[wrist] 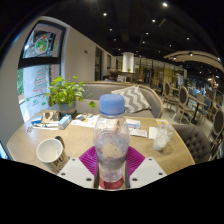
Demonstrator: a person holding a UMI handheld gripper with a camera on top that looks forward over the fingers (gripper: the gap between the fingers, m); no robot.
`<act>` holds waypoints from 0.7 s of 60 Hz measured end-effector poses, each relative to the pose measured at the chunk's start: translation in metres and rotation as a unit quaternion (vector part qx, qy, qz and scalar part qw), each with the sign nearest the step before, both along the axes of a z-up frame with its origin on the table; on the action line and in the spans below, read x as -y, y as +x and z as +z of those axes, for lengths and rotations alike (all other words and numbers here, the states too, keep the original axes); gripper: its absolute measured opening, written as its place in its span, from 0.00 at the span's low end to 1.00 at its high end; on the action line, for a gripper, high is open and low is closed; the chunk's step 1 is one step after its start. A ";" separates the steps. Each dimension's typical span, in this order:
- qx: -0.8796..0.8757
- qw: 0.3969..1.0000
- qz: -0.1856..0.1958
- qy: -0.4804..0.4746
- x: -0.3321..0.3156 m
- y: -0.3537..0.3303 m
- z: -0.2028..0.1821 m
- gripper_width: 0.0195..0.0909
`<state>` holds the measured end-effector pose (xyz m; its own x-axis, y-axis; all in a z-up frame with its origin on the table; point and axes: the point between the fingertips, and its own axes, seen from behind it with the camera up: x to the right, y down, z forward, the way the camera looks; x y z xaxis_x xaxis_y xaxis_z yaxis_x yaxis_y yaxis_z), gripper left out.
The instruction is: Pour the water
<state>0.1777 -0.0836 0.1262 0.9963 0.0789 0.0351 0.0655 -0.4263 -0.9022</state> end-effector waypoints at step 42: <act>-0.007 0.997 -0.024 -0.075 0.036 0.014 -0.045 0.90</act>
<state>0.1913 -0.1200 0.0817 0.9993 0.0343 0.0122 0.0293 -0.5590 -0.8287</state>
